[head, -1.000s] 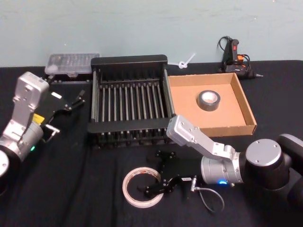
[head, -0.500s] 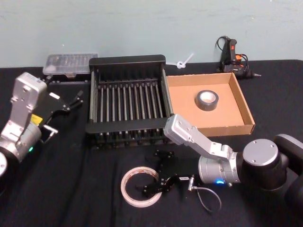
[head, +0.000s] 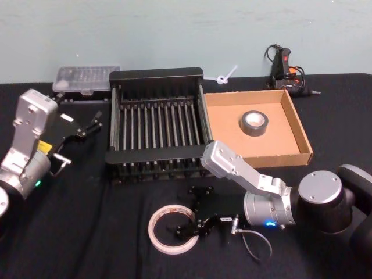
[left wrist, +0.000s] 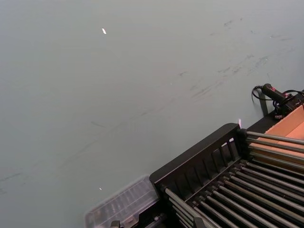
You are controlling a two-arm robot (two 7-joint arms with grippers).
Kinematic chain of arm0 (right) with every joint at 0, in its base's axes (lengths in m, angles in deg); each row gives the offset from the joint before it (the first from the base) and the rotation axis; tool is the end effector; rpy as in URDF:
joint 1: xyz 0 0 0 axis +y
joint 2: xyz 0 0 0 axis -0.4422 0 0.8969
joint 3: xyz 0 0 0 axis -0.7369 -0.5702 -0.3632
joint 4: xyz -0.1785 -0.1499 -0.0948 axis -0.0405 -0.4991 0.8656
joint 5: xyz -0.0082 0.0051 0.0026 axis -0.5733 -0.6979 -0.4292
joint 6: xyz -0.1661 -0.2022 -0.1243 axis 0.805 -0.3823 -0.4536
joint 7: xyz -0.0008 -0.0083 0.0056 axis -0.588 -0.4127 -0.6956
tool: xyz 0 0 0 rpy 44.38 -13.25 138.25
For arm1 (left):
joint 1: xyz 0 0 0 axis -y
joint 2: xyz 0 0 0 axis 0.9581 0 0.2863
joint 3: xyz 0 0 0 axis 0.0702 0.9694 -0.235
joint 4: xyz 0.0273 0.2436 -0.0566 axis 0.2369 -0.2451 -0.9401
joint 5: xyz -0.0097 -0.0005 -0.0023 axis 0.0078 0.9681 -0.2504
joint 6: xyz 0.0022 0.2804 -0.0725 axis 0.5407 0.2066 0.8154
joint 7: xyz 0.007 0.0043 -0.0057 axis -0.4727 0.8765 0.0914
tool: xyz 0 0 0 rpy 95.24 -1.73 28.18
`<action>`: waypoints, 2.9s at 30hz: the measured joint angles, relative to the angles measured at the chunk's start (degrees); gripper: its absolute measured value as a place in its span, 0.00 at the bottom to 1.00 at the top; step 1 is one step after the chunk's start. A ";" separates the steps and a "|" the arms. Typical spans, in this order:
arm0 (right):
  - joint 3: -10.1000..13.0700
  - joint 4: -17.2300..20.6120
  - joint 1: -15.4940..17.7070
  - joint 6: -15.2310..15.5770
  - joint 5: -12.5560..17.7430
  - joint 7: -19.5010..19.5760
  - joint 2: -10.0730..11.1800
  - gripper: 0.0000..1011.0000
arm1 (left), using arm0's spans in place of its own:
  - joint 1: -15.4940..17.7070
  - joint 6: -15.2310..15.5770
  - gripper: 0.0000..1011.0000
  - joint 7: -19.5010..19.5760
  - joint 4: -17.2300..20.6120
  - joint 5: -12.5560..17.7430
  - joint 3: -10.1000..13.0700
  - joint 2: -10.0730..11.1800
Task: Pick up the white tape and place it into the black box , Pick up the silver tape and place it into the brown box.
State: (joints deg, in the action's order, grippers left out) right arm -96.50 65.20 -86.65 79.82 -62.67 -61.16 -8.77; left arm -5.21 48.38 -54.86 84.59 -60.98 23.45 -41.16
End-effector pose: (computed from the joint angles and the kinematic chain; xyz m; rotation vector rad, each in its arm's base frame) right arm 0.3488 0.0441 -0.2710 -0.5340 0.0566 -0.3101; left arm 0.3336 0.0658 -0.2675 0.3044 -0.2850 1.2479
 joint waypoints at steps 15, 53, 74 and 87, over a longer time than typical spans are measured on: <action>-0.01 0.00 0.00 -0.01 -0.04 -0.05 0.00 0.78 | 0.00 0.00 0.99 0.00 0.00 0.00 0.00 0.00; 0.36 0.29 0.17 -0.28 0.58 -0.02 0.12 0.21 | 0.00 0.00 0.99 0.00 0.00 0.00 0.00 0.00; 0.89 1.14 0.25 -1.12 1.74 -0.95 0.72 0.10 | 0.00 0.00 0.99 0.00 0.00 0.00 0.00 0.00; 3.21 7.12 0.87 -3.28 4.92 -1.73 4.36 0.10 | 0.00 0.00 0.99 0.00 0.00 0.00 0.00 0.00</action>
State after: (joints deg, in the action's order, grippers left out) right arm -93.29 72.32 -85.78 76.53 -57.75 -62.89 -4.41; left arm -5.20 48.37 -54.86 84.59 -60.99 23.45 -41.16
